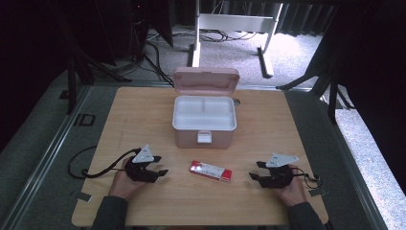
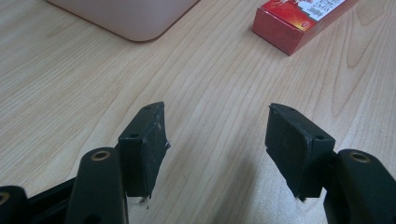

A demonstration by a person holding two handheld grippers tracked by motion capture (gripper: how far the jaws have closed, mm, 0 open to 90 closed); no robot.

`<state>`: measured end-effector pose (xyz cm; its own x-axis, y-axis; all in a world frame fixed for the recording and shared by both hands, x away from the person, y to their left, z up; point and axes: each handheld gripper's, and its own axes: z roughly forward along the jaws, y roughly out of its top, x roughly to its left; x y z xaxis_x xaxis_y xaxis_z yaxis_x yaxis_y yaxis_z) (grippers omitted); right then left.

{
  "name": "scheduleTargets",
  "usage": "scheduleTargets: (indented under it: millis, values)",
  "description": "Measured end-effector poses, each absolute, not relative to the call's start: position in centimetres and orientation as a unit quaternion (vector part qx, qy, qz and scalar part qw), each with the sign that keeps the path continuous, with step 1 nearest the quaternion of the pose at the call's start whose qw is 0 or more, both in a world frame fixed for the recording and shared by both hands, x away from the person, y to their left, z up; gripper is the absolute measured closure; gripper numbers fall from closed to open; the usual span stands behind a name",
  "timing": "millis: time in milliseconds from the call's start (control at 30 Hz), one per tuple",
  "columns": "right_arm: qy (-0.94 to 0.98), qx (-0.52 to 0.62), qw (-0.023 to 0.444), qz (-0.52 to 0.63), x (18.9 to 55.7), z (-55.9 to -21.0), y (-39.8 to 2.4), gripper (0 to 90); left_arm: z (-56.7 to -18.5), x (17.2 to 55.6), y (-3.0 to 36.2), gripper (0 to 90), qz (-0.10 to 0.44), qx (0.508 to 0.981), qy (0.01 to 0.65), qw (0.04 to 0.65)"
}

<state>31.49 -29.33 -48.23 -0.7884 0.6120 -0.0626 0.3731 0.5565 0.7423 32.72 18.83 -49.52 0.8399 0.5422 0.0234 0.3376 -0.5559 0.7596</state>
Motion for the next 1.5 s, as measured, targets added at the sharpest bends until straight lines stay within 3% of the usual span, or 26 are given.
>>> scheduleTargets:
  millis: [200, 533, 867, 1100, 1267, 1500]
  values:
    - [0.881, 0.251, 0.164, 0.366, 30.8, -46.5, -26.7, 45.9, -49.4, 32.1, 19.0, 38.2, 0.131, 0.874, 0.252, 0.393]
    - [0.901, 0.199, 0.159, 0.352, 32.0, -44.1, -20.7, 40.7, -49.2, 31.7, 19.2, 38.6, 0.131, 0.869, 0.260, 0.399]
    - [0.921, 0.159, 0.136, 0.329, 32.8, -45.8, -14.6, 35.5, -49.3, 31.7, 19.1, 38.6, 0.130, 0.871, 0.260, 0.396]
    - [0.930, 0.157, 0.114, 0.311, 33.6, -47.1, -13.4, 37.2, -49.3, 31.7, 19.1, 38.6, 0.129, 0.872, 0.259, 0.395]
    - [0.936, 0.148, 0.114, 0.297, 33.9, -47.7, -13.2, 50.0, -49.4, 31.7, 19.1, 38.6, 0.128, 0.873, 0.259, 0.393]
    - [0.935, 0.164, 0.126, 0.287, 33.7, -47.6, -14.8, 50.4, -49.3, 31.7, 19.1, 38.7, 0.127, 0.872, 0.259, 0.395]
